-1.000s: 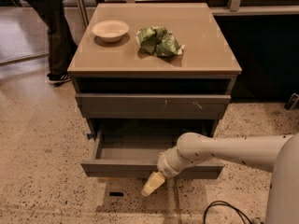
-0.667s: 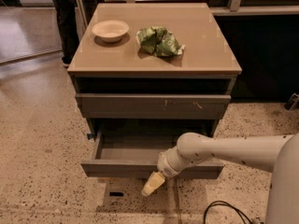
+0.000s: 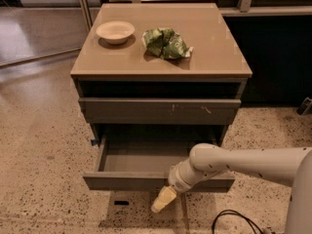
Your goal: Open middle drawer
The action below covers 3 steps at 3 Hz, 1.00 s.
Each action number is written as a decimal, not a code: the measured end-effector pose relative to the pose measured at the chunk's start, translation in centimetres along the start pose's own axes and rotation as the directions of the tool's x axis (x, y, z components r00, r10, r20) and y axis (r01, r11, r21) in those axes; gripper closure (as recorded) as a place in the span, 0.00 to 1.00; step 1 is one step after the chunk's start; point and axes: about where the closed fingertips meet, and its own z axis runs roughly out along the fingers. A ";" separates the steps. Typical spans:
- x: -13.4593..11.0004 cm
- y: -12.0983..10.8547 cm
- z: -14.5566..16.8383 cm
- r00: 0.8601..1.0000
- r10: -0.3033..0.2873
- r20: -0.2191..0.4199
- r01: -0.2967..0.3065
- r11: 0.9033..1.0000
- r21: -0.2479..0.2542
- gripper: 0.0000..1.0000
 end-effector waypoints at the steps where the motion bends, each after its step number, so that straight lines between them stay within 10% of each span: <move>1: 0.0 0.0 0.0 1.000 0.000 0.000 0.000 1.000 0.000 0.00; 3: 1.7 2.3 -0.2 0.999 0.003 -0.041 -0.005 0.999 -0.050 0.00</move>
Offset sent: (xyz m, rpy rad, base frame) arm -0.0445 -0.0020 -0.0366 -0.0785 0.0995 0.0925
